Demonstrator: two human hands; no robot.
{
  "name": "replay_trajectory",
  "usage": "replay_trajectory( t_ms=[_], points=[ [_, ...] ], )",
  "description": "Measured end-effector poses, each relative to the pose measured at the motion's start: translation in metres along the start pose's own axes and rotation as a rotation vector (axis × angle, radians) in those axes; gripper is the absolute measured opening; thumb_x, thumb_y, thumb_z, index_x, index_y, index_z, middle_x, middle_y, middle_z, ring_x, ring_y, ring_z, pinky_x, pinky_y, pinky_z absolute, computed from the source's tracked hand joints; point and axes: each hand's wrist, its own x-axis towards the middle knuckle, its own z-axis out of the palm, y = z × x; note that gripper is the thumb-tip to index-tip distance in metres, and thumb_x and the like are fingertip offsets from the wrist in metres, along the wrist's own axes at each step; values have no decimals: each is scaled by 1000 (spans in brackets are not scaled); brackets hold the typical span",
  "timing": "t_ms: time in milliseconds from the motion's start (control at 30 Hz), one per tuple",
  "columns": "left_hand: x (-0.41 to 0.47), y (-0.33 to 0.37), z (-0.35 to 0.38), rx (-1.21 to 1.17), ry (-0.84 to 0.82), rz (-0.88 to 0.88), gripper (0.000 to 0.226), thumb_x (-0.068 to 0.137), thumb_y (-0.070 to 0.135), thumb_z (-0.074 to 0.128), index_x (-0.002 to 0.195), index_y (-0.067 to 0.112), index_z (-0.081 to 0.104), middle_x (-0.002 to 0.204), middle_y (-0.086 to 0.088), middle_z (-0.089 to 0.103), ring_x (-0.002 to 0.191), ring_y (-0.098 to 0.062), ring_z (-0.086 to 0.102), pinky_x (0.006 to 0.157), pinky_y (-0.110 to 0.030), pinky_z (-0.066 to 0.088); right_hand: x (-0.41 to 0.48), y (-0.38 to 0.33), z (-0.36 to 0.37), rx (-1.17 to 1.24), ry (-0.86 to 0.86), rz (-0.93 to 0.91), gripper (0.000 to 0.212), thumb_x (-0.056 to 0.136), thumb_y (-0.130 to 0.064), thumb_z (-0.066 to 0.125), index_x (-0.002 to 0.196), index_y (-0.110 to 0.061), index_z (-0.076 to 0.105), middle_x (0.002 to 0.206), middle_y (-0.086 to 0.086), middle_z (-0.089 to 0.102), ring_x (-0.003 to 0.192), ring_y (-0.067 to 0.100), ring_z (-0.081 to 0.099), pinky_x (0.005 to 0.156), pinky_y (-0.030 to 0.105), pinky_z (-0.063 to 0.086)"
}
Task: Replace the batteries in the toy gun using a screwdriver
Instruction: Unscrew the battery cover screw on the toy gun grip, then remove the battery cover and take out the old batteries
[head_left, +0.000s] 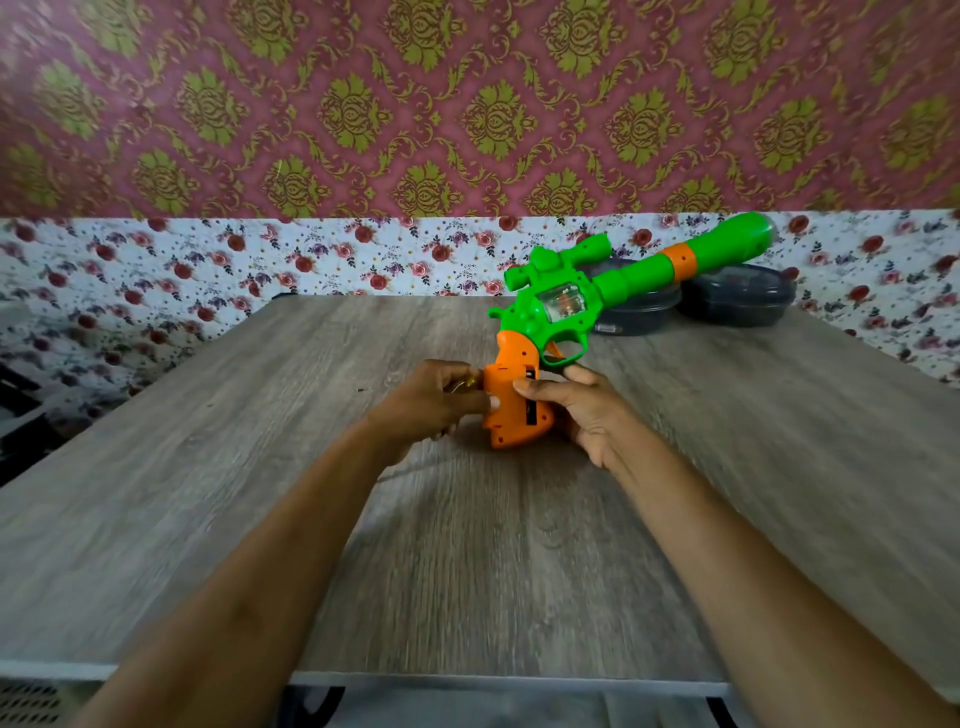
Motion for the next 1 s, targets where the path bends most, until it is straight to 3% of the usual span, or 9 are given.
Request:
replay_trajectory(
  t_ms=[167,300,467,567,667,733,833,900,1000],
  points=[
    [-2,2,0,-49,35,8,23,85,14,68,107,13,63,68,-1,56,45,-4,43,39,-13,33,4,1,-1,16,45,63,28,67,3,74,92,-9,67,110,18,67,103,29,63,95,45,49],
    [0,2,-1,-71,48,-36,24,84,13,68,107,8,64,64,-2,53,40,-2,42,38,-14,32,2,2,-1,-5,-7,57,41,74,-3,71,113,-11,60,106,9,67,97,23,63,91,42,50],
    [-2,2,-3,-104,49,-85,26,83,11,69,107,3,64,63,-5,50,36,0,40,36,-13,30,-3,0,0,-19,-88,92,23,81,1,62,97,-15,56,93,3,65,87,17,61,84,39,49],
    [-3,4,-6,-92,48,-104,28,83,13,68,109,3,63,66,-7,50,42,-4,41,36,-13,30,-1,1,1,2,-30,83,46,75,3,68,118,-6,52,106,11,65,92,22,62,77,35,51],
    [-4,8,-9,-110,52,-110,28,85,15,66,112,7,63,63,-5,49,46,-7,39,37,-12,31,1,2,1,43,4,64,56,71,0,72,121,-10,49,114,12,63,105,26,60,82,37,52],
    [-5,9,-11,-123,50,-111,26,86,16,66,111,9,63,59,-2,47,42,-4,39,36,-12,30,1,2,1,50,-9,71,49,73,-1,71,118,-11,52,107,10,65,98,23,62,80,35,53],
    [-6,10,-17,-139,82,-115,21,85,17,67,106,14,64,57,-2,45,41,-5,37,38,-14,28,2,-1,-1,78,-53,72,20,80,0,63,98,-10,61,77,1,73,70,11,69,60,26,56],
    [-6,8,-23,-160,158,-114,18,84,18,68,101,15,65,55,-2,45,43,-7,37,40,-16,27,2,-3,0,126,-65,89,12,85,-1,59,87,-12,61,62,-4,71,57,5,68,50,21,55],
    [-1,1,-31,-135,358,-42,11,83,14,70,91,16,64,59,0,52,44,-6,43,41,-16,34,1,-4,1,171,-41,111,10,86,-5,58,88,-15,60,58,-6,70,53,3,66,46,21,54]
  ],
)
